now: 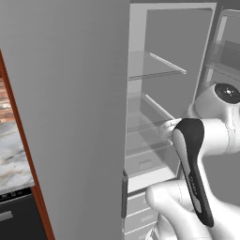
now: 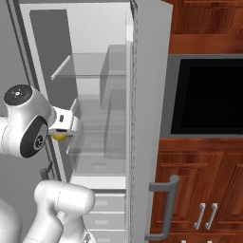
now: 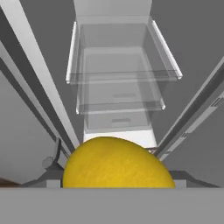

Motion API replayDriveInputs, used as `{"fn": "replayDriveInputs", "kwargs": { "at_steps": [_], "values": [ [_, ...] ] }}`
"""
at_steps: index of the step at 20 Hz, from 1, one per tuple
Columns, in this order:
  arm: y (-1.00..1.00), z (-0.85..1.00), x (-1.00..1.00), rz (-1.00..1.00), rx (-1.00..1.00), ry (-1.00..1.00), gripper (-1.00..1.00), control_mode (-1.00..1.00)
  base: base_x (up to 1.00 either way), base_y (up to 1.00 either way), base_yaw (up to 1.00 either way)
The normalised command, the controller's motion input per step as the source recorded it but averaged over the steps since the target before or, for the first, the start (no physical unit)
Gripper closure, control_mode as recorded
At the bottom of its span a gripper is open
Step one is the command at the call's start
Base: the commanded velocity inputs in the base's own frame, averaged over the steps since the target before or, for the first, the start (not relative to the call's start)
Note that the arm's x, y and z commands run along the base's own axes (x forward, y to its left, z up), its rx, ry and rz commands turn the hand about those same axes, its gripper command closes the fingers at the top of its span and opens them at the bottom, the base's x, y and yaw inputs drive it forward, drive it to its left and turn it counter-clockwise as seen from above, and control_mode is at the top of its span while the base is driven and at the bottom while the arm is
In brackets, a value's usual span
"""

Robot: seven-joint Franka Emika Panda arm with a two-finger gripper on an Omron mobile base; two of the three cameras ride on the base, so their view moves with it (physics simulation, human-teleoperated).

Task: Grab the lemon and onion from the fridge, place them in the blender, close the lid, and turn on the blender to create a marinade.

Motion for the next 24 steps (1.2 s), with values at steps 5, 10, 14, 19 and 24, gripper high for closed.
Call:
{"fn": "replayDriveInputs", "kwargs": {
  "at_steps": [5, 10, 14, 19, 24],
  "values": [
    [0.00, 0.00, 0.00, 0.00, 0.00, 0.00, 1.00, 1.00, 0.00, 0.00, 0.00],
    [0.00, 0.00, 0.00, 0.00, 0.00, 0.00, 1.00, 1.00, -0.33, 0.00, 0.00],
    [0.00, 0.00, 0.00, 0.00, 0.00, 0.00, 1.00, 1.00, -0.73, 0.07, 0.00],
    [0.00, 0.00, 0.00, 0.00, 0.00, 0.00, 1.00, 1.00, -0.67, 0.31, -0.01],
    [0.00, 0.00, 0.00, 0.00, 0.00, 0.00, 1.00, 1.00, -0.31, 0.60, -0.20]
  ]
}}
